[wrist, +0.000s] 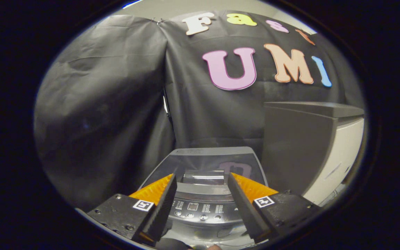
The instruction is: Put the clothes into the washing machine and then close the washing machine lid.
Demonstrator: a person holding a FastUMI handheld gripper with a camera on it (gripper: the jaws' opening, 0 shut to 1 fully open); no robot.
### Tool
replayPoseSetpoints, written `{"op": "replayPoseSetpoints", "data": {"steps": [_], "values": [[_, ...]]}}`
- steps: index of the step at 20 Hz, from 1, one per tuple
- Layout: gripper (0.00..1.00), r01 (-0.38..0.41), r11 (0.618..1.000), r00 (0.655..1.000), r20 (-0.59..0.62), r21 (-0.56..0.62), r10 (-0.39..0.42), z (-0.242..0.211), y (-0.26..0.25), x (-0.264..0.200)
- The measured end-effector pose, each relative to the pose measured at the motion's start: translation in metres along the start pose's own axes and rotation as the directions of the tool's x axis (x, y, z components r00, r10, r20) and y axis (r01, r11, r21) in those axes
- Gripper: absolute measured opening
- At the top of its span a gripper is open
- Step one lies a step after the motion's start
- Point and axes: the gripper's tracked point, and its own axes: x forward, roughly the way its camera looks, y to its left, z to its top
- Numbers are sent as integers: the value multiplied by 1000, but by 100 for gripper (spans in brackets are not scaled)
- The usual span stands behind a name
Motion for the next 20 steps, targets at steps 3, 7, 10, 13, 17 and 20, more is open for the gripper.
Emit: {"op": "replayPoseSetpoints", "data": {"steps": [3,7,10,13,17,20], "values": [[90,21,1000,1000,22,-12,-21,2,-2,-17],[89,53,997,996,71,-56,-49,7,-11,-59],[90,80,992,992,105,-102,-69,8,-22,-88],[91,78,995,986,152,-66,-68,7,-24,-107],[91,72,997,981,179,-9,-69,-9,-33,-127],[91,65,998,974,215,25,-69,-23,-41,-139]]}}
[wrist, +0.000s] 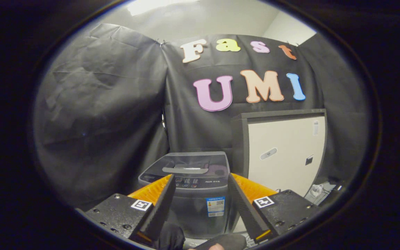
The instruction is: Put the clothes into the washing machine and then close the washing machine lid.
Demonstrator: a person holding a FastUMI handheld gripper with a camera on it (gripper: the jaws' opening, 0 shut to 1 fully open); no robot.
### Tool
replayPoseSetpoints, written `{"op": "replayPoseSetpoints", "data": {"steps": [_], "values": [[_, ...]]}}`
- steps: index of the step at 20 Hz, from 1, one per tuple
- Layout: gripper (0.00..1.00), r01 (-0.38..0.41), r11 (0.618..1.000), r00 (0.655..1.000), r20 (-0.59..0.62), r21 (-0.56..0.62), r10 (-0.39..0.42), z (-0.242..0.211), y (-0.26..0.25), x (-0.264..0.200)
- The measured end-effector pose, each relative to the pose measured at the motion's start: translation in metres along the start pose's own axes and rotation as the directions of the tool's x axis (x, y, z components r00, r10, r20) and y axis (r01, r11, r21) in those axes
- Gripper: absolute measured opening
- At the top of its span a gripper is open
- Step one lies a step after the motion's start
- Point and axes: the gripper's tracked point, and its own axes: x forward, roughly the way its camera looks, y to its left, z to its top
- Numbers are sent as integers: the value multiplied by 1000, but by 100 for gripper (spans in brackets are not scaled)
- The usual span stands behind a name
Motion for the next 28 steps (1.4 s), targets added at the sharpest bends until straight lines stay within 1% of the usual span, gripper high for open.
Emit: {"op": "replayPoseSetpoints", "data": {"steps": [3,5,7,10,11,15,20,24,28], "values": [[91,24,1000,1000,1,1,-24,-16,-14,-11],[92,15,1000,1000,-28,22,-14,-26,-11,-12],[94,9,1000,1000,-19,22,-8,-25,-8,-10],[94,31,999,999,-25,-40,-32,-28,-15,-12],[94,32,999,999,-23,-42,-33,-30,-13,-12],[94,11,1000,1000,-15,10,-10,-30,0,-12],[94,31,997,1000,5,-68,-30,-24,-4,-14],[94,30,996,1000,-3,-83,-31,-30,-4,-13],[94,24,998,1000,-4,-66,-24,-31,-3,-15]]}}
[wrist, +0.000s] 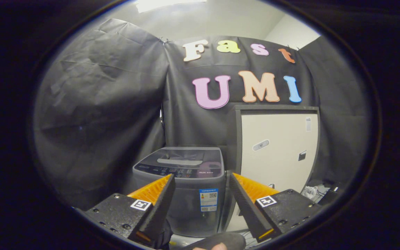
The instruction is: Put the clothes into the washing machine and then close the washing machine lid.
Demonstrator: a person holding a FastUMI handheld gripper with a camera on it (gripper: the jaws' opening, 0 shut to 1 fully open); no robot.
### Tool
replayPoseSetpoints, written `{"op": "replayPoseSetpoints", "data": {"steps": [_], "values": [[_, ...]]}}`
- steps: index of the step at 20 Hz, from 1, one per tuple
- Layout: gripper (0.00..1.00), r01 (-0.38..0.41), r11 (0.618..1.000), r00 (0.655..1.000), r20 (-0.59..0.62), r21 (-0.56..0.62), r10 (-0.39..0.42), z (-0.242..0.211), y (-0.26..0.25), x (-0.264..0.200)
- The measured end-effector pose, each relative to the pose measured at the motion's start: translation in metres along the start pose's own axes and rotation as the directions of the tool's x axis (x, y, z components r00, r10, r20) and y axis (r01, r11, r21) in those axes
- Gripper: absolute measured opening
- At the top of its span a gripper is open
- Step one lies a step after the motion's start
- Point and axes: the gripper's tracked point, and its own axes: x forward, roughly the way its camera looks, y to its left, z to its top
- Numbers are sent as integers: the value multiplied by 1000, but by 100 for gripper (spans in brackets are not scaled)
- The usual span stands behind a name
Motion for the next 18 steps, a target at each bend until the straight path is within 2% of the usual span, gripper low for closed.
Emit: {"op": "replayPoseSetpoints", "data": {"steps": [18], "values": [[94,-6,1000,1000,-3,-5,6,-7,-1,1]]}}
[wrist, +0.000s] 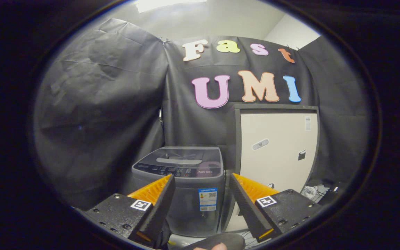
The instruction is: Put the clothes into the washing machine and then close the washing machine lid.
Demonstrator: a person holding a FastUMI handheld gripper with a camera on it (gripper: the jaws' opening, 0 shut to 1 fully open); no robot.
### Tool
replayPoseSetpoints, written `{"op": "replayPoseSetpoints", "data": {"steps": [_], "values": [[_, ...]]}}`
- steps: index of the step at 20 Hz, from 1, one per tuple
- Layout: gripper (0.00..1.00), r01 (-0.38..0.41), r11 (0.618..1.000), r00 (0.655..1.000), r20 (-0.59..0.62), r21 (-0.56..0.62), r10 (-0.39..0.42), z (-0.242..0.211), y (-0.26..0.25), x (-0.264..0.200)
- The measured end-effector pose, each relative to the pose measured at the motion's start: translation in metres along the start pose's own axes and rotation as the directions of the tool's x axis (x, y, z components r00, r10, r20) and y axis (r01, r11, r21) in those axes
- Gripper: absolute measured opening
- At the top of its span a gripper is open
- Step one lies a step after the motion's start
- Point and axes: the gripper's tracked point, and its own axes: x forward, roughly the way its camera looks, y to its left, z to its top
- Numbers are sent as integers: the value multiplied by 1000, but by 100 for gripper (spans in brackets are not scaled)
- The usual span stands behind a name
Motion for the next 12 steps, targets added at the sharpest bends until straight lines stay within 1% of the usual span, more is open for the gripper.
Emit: {"op": "replayPoseSetpoints", "data": {"steps": [12], "values": [[94,0,1000,1000,0,2,0,-1,0,0]]}}
